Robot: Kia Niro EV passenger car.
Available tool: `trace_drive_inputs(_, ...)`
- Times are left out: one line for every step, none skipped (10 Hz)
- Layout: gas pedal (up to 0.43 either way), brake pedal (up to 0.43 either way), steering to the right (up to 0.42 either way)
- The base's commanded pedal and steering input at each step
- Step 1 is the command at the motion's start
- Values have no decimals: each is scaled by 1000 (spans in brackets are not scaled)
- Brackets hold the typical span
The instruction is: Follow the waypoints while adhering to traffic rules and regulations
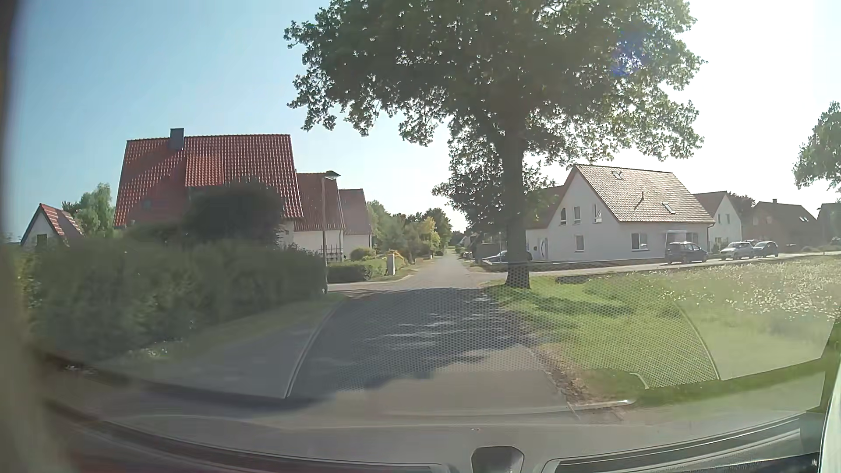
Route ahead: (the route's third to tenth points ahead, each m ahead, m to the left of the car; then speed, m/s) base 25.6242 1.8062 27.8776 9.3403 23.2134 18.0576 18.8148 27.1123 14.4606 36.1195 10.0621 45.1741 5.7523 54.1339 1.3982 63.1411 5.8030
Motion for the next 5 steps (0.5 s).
trace_drive_inputs(8,6,0)
trace_drive_inputs(8,6,0)
trace_drive_inputs(8,6,0)
trace_drive_inputs(8,6,0)
trace_drive_inputs(8,6,0)
